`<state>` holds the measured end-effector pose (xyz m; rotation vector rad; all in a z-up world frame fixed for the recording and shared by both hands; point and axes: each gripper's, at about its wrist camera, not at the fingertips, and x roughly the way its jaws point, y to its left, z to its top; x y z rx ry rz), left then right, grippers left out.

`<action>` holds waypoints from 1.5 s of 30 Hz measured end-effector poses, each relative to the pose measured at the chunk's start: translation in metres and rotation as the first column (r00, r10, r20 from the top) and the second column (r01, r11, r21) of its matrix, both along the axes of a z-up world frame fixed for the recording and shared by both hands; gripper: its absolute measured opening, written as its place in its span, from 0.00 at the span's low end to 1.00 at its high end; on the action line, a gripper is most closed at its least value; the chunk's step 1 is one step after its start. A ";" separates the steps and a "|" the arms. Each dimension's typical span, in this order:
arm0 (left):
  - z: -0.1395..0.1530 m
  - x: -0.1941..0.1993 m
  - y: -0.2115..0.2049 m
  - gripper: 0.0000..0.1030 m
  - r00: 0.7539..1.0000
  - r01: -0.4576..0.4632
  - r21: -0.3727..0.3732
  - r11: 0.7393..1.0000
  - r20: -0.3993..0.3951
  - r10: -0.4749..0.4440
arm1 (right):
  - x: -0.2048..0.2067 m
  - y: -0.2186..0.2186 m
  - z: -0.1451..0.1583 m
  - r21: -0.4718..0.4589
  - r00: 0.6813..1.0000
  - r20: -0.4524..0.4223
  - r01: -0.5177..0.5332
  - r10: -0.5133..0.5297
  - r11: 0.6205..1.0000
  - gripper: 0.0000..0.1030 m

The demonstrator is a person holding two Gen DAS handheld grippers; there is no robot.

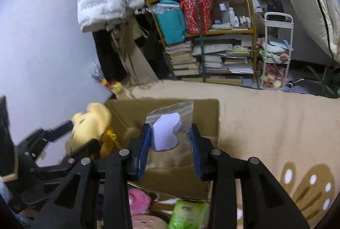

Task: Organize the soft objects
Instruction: 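Carry the yellow dog and clear bag into the box and open both tools, then move the left tool to the purple-hatted doll while the right tool approaches the white pompom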

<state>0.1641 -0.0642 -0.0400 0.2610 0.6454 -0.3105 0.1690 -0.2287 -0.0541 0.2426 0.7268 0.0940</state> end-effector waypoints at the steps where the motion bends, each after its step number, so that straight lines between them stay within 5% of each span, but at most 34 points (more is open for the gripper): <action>1: 0.001 0.000 0.001 0.80 1.000 -0.007 -0.003 1.000 0.001 0.007 | 0.000 0.001 -0.001 -0.006 1.000 -0.004 -0.005 0.005 1.000 0.39; 13: -0.001 0.001 0.009 0.93 0.996 -0.079 0.033 0.996 -0.037 0.080 | -0.006 -0.002 0.004 -0.017 1.000 -0.014 -0.010 0.010 1.000 0.55; 24: 0.017 -0.028 0.022 0.96 0.995 -0.098 0.047 0.994 -0.013 0.098 | -0.030 0.014 0.017 -0.092 1.000 0.000 -0.020 0.020 0.996 0.85; 45: 0.017 -0.072 0.039 0.96 0.990 -0.117 0.104 0.988 -0.061 0.124 | -0.079 0.006 0.017 -0.079 0.994 -0.097 0.043 -0.051 0.996 0.87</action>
